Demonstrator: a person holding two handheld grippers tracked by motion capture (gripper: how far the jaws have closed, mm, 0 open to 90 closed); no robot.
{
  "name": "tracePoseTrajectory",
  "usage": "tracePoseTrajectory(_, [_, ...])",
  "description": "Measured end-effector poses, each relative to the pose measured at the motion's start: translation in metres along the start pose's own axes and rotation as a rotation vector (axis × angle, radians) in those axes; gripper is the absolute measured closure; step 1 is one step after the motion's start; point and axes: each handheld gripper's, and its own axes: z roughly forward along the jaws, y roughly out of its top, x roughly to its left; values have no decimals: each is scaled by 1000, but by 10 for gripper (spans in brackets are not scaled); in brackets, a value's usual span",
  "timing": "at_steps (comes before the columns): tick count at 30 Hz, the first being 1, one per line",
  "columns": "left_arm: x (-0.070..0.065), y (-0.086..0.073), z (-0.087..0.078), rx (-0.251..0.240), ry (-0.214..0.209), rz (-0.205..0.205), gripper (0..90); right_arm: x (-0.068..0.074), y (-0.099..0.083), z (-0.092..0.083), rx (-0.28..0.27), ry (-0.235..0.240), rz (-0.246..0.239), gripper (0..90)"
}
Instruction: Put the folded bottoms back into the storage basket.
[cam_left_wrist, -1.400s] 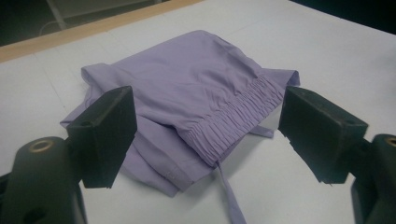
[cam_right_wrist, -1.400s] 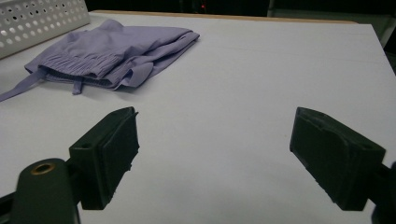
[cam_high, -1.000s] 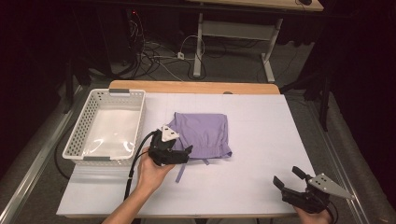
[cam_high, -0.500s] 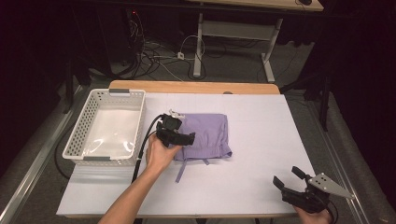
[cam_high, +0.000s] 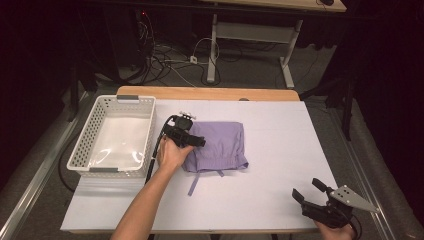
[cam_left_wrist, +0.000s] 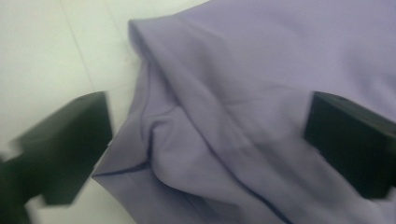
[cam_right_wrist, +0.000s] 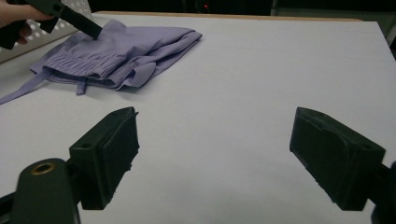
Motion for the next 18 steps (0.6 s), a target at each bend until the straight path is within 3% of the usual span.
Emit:
tracePoseTrajectory(4, [6,0,8,24,1,-28,0,0,0,0,0,-1,-2,164])
tracePoseTrajectory(7, [8,0,12,42,14,-27,0,0,0,0,1,0,-1,164])
tracePoseTrajectory(8, [9,0,14,60,18,-26,0,0,0,0,1,1,-2,165])
tracePoseTrajectory(10, [12,2,18,147,-5,-28,0,0,0,1,2,4,1,165])
tracePoseTrajectory(18, [11,7,19,188,-27,-7,0,0,0,1,7,5,-6,168])
